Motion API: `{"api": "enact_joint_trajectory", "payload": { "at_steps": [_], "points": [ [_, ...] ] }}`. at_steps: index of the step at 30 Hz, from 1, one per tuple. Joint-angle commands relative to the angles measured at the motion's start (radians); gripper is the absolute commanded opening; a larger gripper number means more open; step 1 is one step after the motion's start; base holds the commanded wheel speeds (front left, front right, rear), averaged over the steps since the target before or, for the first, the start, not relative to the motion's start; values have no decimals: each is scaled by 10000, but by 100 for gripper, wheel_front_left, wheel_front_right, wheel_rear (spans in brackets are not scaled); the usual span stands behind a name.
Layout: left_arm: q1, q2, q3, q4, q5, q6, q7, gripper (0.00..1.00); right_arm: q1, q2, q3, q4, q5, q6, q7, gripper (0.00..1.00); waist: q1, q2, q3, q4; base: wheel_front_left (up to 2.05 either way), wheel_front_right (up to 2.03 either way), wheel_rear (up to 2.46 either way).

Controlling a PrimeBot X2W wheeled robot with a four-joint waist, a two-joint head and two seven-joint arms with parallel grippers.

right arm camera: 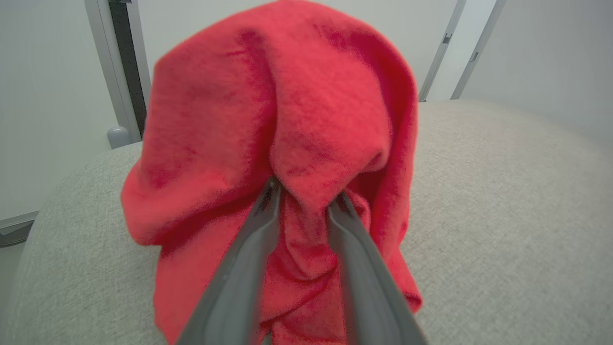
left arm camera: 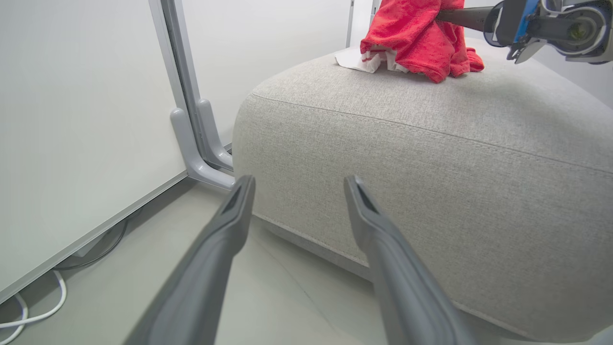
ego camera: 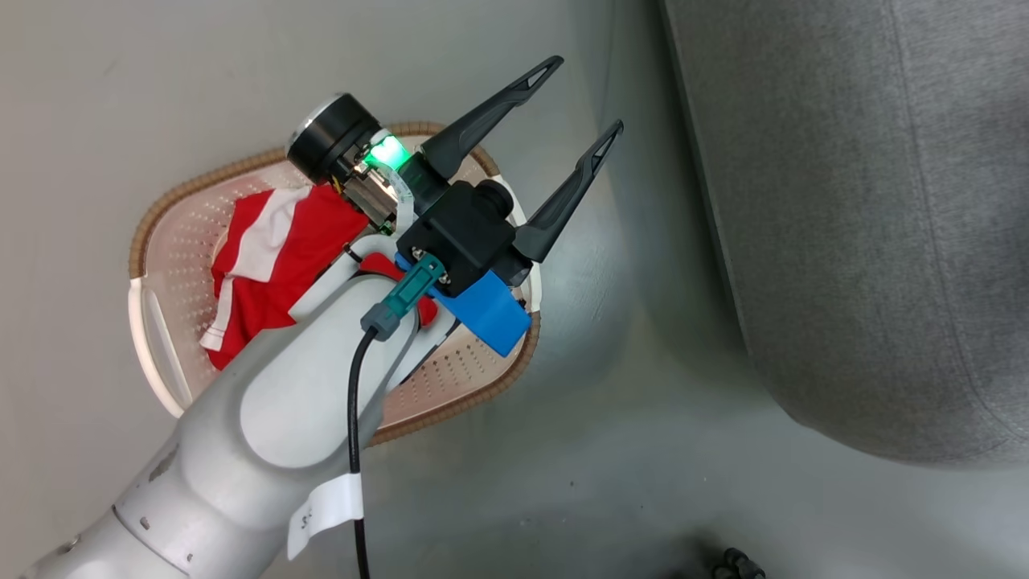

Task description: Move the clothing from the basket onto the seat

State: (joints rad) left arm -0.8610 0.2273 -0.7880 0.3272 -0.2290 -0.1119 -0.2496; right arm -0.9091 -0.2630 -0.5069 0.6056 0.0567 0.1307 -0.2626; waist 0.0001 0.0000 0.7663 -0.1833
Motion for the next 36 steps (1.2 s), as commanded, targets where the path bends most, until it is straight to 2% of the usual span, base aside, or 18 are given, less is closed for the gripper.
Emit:
{"api": "enact_joint_trajectory", "payload": {
  "at_steps": [1, 7, 14, 22, 30, 36],
  "points": [
    [123, -12, 28, 53, -83, 38, -81, 100, 336, 45, 31, -100, 13, 1, -34, 100, -1, 0, -314, -61, 0, 0, 0],
    [737, -310, 223, 329, -420, 157, -156, 100, 1943, 162, 192, -842, -92, 1, -36, 100, -1, 0, -1624, 33, 0, 0, 0],
    [1715, -505, 1050, 63, -782, 333, -167, 100, 3596, 438, 675, -2323, 24, -1, -33, 100, -1, 0, -3059, 211, 0, 0, 0],
    [3523, -513, 2768, -231, -868, 550, -167, 100, 5360, 936, 2318, -3908, 263, 1, -33, 100, -1, 0, -4884, 654, 0, 0, 0],
    [5204, -660, 4753, -648, -562, 587, -170, 100, 6716, 1282, 3929, -4753, 479, 1, -33, 100, -1, 0, -6160, 1231, 0, 0, 0],
    [6478, -989, 6023, -1027, -70, 415, -168, 100, 7692, 1419, 4325, -5017, 374, 1, -33, 100, -1, 0, -7067, 1814, 0, 0, 0]
  ]
}}
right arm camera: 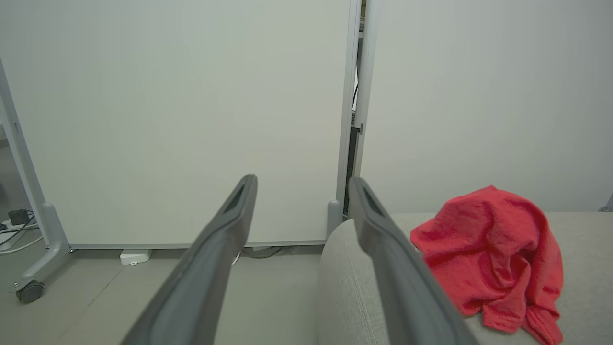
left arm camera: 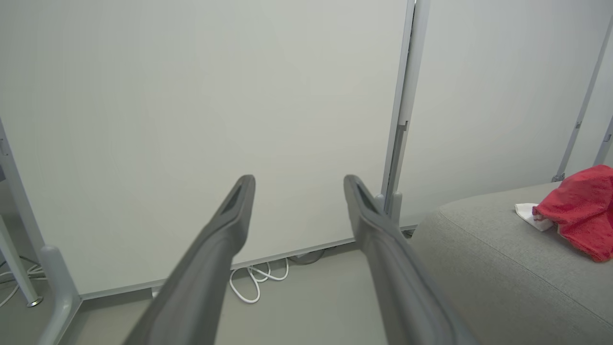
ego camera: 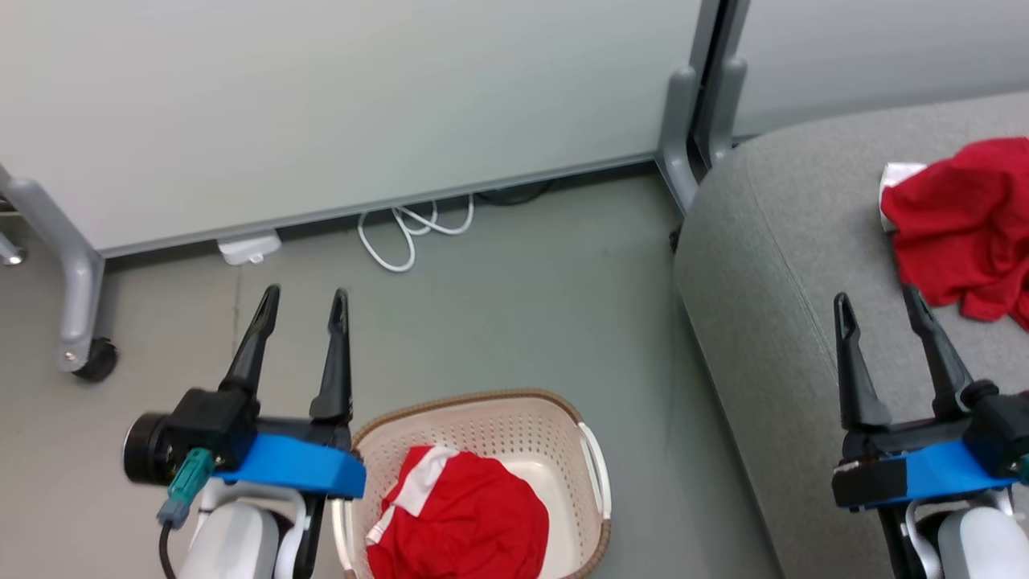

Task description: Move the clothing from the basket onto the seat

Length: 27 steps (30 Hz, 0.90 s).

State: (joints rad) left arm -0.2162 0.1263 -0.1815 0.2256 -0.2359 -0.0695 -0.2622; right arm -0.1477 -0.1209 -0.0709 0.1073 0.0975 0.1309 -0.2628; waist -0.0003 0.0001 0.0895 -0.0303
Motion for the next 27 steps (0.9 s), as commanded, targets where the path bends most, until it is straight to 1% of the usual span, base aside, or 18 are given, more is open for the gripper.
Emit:
{"api": "enact_joint_trajectory", "payload": {
  "at_steps": [1, 7, 13, 20, 27],
  "points": [
    [196, -24, 104, -9, 37, -45, -41, 100, 208, 10, -7, -10, -75, -1, -31, 100, 3, -1, -411, 350, 0, 0, 0],
    [1054, -260, 985, -195, 353, -195, -35, 100, 875, 261, 199, 59, -124, -1, -31, 100, 3, -1, -849, 654, 0, 0, 0],
    [1652, -457, 1543, -273, 656, -361, -35, 100, 1313, 428, 325, 271, -153, -1, -31, 100, 3, -1, -1054, 936, 0, 0, 0],
    [2038, -598, 1692, -170, 913, -518, -36, 100, 1732, 610, 381, 482, -169, -1, -31, 100, 3, -1, -1181, 1219, 0, 0, 0],
    [2102, -657, 1689, 20, 1058, -588, -36, 100, 1772, 687, 389, 637, -193, -1, -31, 100, 3, -1, -1187, 1286, 0, 0, 0]
  ]
}}
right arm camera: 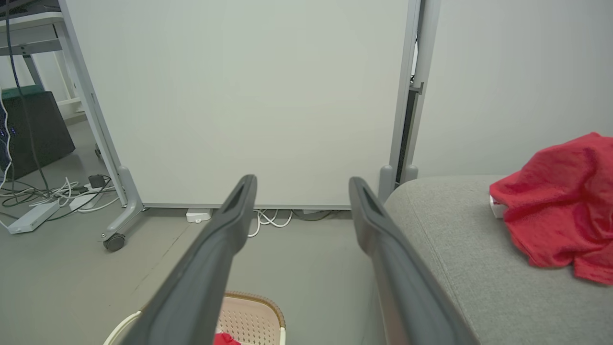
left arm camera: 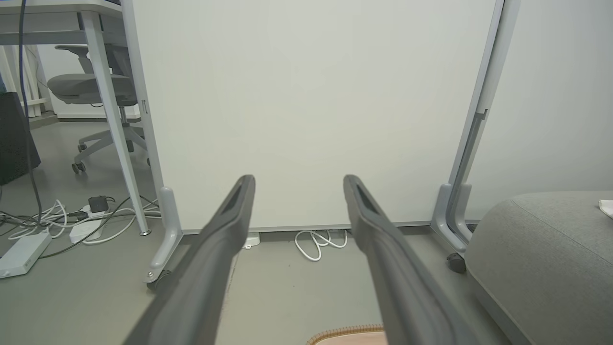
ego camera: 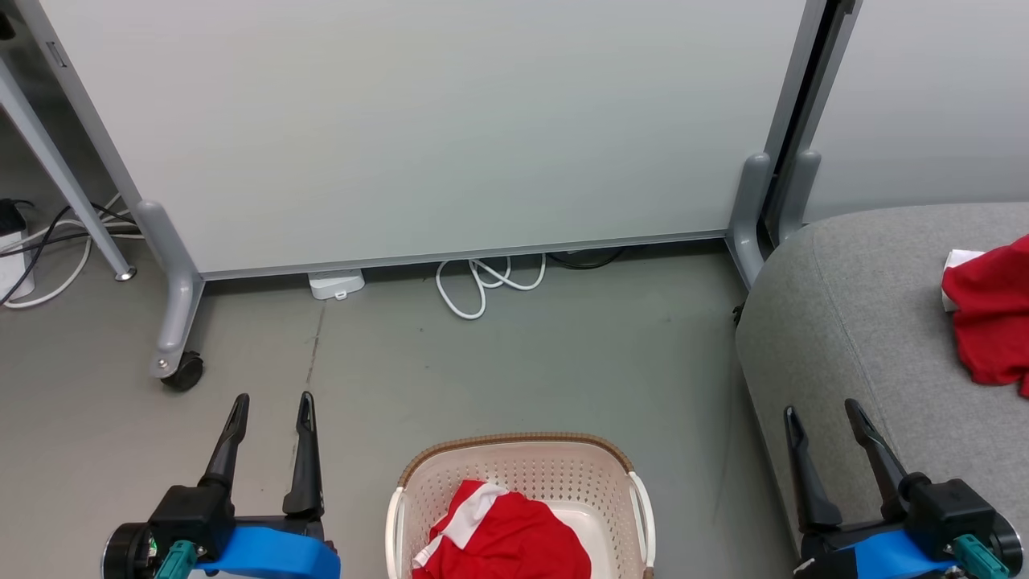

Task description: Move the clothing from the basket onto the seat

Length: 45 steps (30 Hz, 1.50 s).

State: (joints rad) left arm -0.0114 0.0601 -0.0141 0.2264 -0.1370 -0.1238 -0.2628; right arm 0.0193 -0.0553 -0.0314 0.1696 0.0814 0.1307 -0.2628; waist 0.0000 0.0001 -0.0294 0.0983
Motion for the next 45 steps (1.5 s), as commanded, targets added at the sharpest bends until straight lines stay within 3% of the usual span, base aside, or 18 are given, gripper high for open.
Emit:
{"api": "enact_joint_trajectory", "payload": {
  "at_steps": [1, 14, 22, 38, 45],
  "points": [
    [44, -4, 28, 26, 70, -55, -30, 100, 93, 36, -12, 26, -32, 1, -31, 100, 0, -1, 2, 2, 0, 0, 0],
    [-226, -56, 121, -17, 153, -88, -30, 100, -46, 58, 115, -13, 39, 1, -31, 100, 0, -1, 81, -38, 0, 0, 0],
    [-1106, 284, -764, 275, -153, -66, -30, 100, -498, 56, 78, -160, -10, 1, -31, 100, 0, -1, 438, -383, 0, 0, 0],
    [-5607, 1781, -5183, 3794, -1160, -65, -29, 100, -3461, -34, 551, -986, 53, 1, -31, 100, 0, -1, 4147, -1850, 0, 0, 0],
    [-7173, 2110, -7406, 5554, -1499, -63, 7, 100, -4260, 2, 674, -1304, 104, 1, -31, 100, 0, -1, 5562, -2206, 0, 0, 0]
  ]
}}
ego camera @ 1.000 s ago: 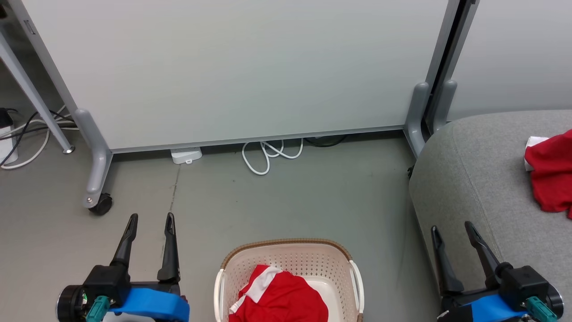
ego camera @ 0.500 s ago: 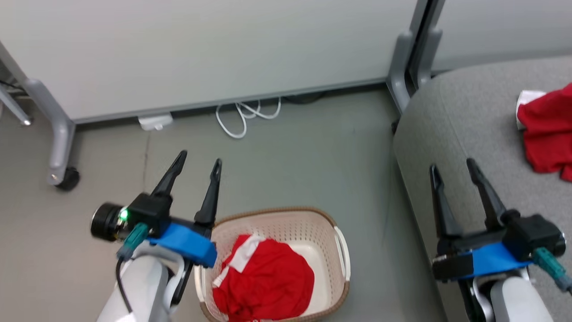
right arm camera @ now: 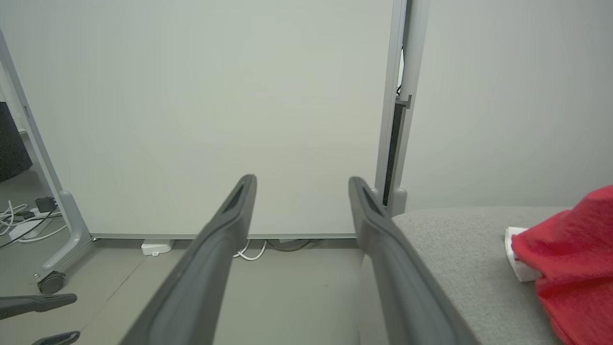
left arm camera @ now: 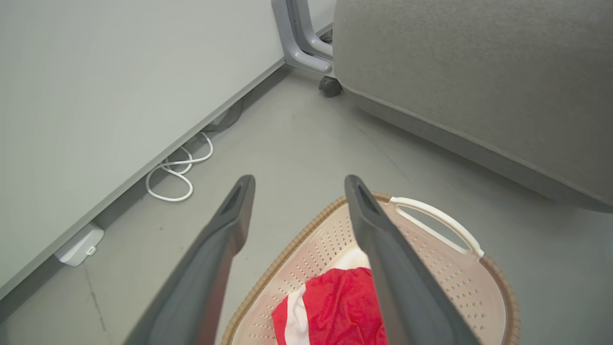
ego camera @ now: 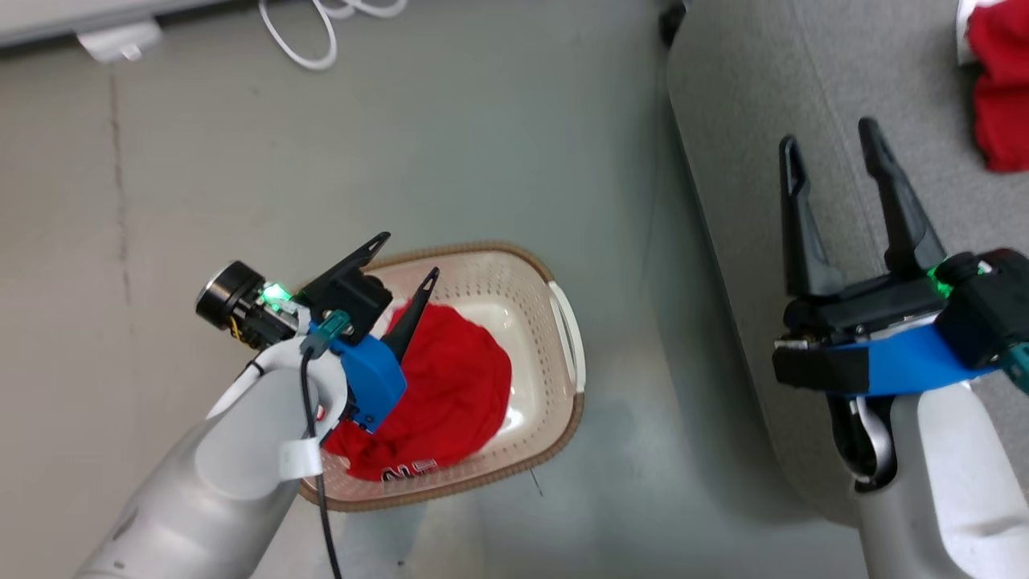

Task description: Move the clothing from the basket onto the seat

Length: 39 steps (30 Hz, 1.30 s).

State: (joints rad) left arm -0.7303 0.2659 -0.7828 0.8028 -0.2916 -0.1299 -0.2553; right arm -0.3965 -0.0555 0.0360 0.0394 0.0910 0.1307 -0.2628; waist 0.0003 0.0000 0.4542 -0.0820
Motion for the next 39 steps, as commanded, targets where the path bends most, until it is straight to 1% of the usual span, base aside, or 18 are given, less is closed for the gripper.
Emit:
{"api": "enact_joint_trajectory", "payload": {
  "at_steps": [1, 6, 11, 13, 15, 19, 23, 31, 39],
  "points": [
    [-254, 50, -120, 107, -59, -2, 37, 100, -241, 11, 1, -74, 32, 1, -31, 100, -3, 0, 963, -439, 0, 0, 0],
    [-1492, 118, -2070, 1248, -388, -2, 520, 100, -789, 44, 110, -338, 94, 1, -31, 100, -3, 0, 2083, -664, 0, 0, 0],
    [-2393, 224, -3903, 2114, -751, -2, 1511, 100, -1194, 59, 230, -605, 226, 1, -31, 100, -3, 0, 3059, -909, 0, 0, 0],
    [-2712, 279, -4445, 2291, -865, -3, 1751, 100, -1334, 61, 283, -719, 338, 1, -31, 100, -3, 0, 3402, -1002, 0, 0, 0],
    [-2939, 339, -4743, 2492, -868, -3, 2062, 100, -1451, 61, 302, -830, 409, 1, -31, 100, -3, 0, 3717, -1085, 0, 0, 0],
    [-3319, 317, -4946, 2868, -611, -3, 2832, 100, -1606, 61, 327, -1072, 505, 1, -31, 100, -3, 0, 4284, -1239, 0, 0, 0],
    [-3525, 320, -4989, 3063, -257, -3, 3338, 100, -1681, 61, 389, -1346, 600, 1, -31, 100, -3, 0, 4804, -1411, 0, 0, 0],
    [-3882, 451, -4995, 3289, 490, -3, 3798, 100, -1562, 62, 441, -2018, 660, 1, -31, 100, -3, 0, 5635, -1687, 0, 0, 0],
    [-4300, 466, -4996, 3703, 533, -3, 4121, 100, -1265, 62, 274, -2520, 652, 1, -31, 100, -3, 0, 6140, -1765, 0, 0, 0]
  ]
}}
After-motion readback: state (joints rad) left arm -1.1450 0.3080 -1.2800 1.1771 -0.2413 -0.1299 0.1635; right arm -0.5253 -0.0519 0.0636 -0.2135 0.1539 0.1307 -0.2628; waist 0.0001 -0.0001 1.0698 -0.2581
